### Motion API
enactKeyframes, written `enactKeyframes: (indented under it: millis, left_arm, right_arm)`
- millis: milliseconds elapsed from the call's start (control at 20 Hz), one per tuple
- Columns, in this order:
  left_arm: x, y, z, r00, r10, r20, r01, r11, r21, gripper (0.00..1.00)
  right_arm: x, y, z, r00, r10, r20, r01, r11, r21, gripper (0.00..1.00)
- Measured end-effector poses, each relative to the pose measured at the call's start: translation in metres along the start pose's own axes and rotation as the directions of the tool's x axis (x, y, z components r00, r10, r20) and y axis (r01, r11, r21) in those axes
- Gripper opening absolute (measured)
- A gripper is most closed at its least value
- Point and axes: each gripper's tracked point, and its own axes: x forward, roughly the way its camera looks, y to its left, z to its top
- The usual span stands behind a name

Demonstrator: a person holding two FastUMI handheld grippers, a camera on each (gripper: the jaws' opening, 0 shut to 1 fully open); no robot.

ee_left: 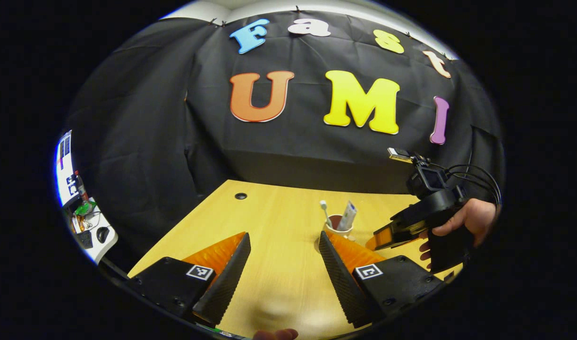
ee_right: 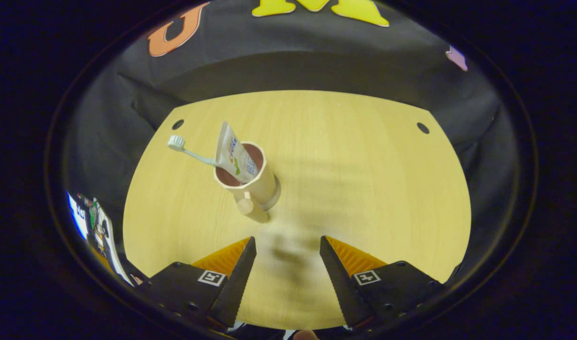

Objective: Put the toothbrush and toothpaste on the desktop into the cup, then pick up the cup and place it on the coaster on the desktop.

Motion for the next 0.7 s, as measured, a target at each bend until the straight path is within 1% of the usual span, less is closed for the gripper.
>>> enactKeyframes:
  millis: [100, 200, 250, 300, 350, 450, 500, 600, 650, 700]
  left_arm:
    - [0.000, -0.021, 0.011, 0.999, -0.050, 0.009, 0.050, 0.999, 0.005, 0.93]
    - [-0.001, -0.036, 0.025, 0.996, -0.082, 0.026, 0.082, 0.996, 0.027, 0.93]
    - [-0.002, -0.043, 0.033, 0.995, -0.095, 0.038, 0.094, 0.995, 0.036, 0.93]
    - [-0.004, -0.049, 0.043, 0.993, -0.104, 0.055, 0.101, 0.994, 0.042, 0.93]
    - [-0.005, -0.055, 0.053, 0.991, -0.110, 0.072, 0.107, 0.993, 0.045, 0.93]
    - [-0.011, -0.063, 0.074, 0.989, -0.114, 0.098, 0.111, 0.993, 0.043, 0.93]
    - [-0.012, -0.069, 0.087, 0.986, -0.119, 0.113, 0.116, 0.993, 0.034, 0.93]
    - [-0.019, -0.079, 0.108, 0.982, -0.129, 0.139, 0.127, 0.992, 0.024, 0.93]
    - [-0.023, -0.084, 0.118, 0.979, -0.127, 0.158, 0.124, 0.992, 0.030, 0.93]
    - [-0.026, -0.085, 0.127, 0.976, -0.124, 0.177, 0.119, 0.992, 0.038, 0.93]
  right_arm:
    - [-0.025, -0.016, 0.006, 0.997, -0.005, 0.072, 0.004, 1.000, 0.020, 0.83]
    - [-0.054, -0.033, 0.014, 0.986, -0.017, 0.164, 0.013, 1.000, 0.026, 0.83]
    - [-0.071, -0.038, 0.021, 0.975, -0.021, 0.223, 0.015, 0.999, 0.028, 0.82]
    - [-0.089, -0.042, 0.030, 0.958, -0.022, 0.285, 0.015, 1.000, 0.026, 0.83]
    - [-0.107, -0.045, 0.039, 0.936, -0.013, 0.351, 0.004, 1.000, 0.024, 0.84]
    - [-0.144, -0.052, 0.057, 0.876, -0.011, 0.481, 0.002, 1.000, 0.020, 0.87]
    - [-0.164, -0.054, 0.065, 0.837, -0.008, 0.547, 0.002, 1.000, 0.012, 0.88]
    - [-0.202, -0.060, 0.081, 0.749, -0.019, 0.663, 0.023, 1.000, 0.003, 0.88]
    - [-0.219, -0.063, 0.086, 0.708, -0.024, 0.706, 0.032, 0.999, 0.002, 0.88]
    - [-0.233, -0.064, 0.088, 0.673, -0.027, 0.739, 0.038, 0.999, 0.003, 0.87]
